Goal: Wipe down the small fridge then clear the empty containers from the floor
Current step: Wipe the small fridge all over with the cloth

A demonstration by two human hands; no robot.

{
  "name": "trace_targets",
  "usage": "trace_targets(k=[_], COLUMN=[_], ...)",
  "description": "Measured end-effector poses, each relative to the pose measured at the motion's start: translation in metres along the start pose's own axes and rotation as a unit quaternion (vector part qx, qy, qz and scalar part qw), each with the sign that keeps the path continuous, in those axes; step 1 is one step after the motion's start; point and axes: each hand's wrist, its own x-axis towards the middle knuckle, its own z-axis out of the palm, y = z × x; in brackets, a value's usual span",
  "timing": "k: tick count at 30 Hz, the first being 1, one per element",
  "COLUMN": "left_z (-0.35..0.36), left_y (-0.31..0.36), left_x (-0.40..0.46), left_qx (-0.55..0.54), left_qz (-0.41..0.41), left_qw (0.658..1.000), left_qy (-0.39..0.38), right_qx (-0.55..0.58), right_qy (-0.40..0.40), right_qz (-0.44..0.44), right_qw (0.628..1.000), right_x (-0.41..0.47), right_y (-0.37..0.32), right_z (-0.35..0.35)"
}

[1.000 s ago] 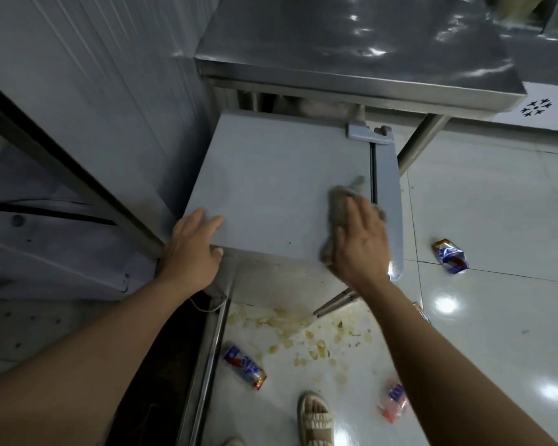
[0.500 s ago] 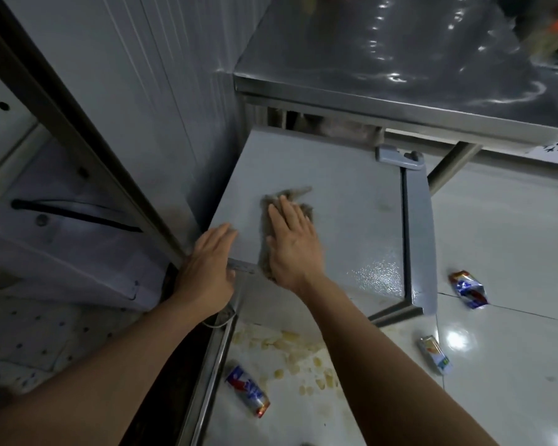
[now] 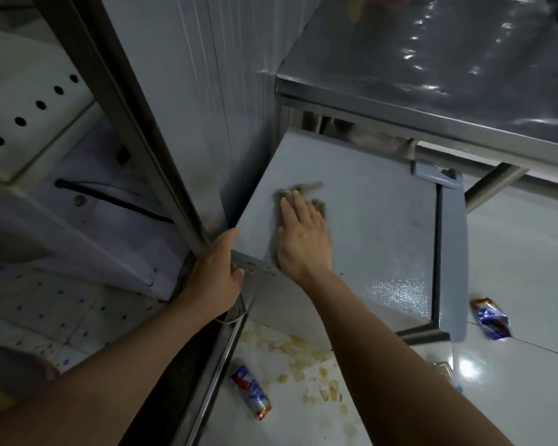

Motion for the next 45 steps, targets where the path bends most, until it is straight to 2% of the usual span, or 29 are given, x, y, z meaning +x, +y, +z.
trace_targets(k=[4,6,9,11,15,17,23,27,33,38,45], left_z=[0.001,0.002,0.003,0.005,0.009,0.009,0.005,0.007,-0.001,-0.008,-0.010], left_y=[0.001,-0.001,-0.005,-0.006,-0.010,-0.012,-0.015,-0.018,-0.024,-0.023,-0.012], left_x=[-0.007,-0.007,-0.006,-0.007,-0.011,-0.016,-0.026,-0.035,-0.049,-0.057,-0.055], left_qx=[-0.020,-0.028,-0.044,-0.058,-0.066,-0.076,-0.089,-0.073,-0.056,-0.043,0.005], left_qz=[0.004,0.002,0.012,0.007,-0.025,-0.025,-0.031,-0.029,-0.041,-0.058,-0.055], left_qw=[1.000,1.000,0.999,0.998,0.997,0.997,0.995,0.996,0.996,0.995,0.995], left_qy=[0.008,0.010,0.020,0.024,0.024,0.024,0.021,0.031,0.052,0.076,0.079], right_qx=[0.006,0.014,0.001,-0.009,0.000,0.011,0.019,-0.004,-0.012,-0.045,-0.090], right_qy=[-0.064,-0.035,0.018,0.028,-0.026,-0.048,-0.031,-0.055,-0.082,-0.057,-0.057], right_qz=[-0.154,-0.119,0.024,0.051,-0.118,-0.164,-0.131,-0.157,-0.246,-0.219,-0.279], right_qw=[0.986,0.992,1.000,0.998,0.993,0.985,0.991,0.986,0.966,0.973,0.954], right_x=[-0.018,-0.020,0.006,0.024,0.008,-0.004,0.066,0.095,0.041,0.010,-0.012], right_y=[0.021,0.039,0.045,0.029,-0.009,-0.010,-0.004,-0.014,-0.036,-0.044,-0.043], right_z=[-0.007,-0.012,-0.014,-0.010,0.011,0.012,0.004,0.005,0.011,0.010,0.011])
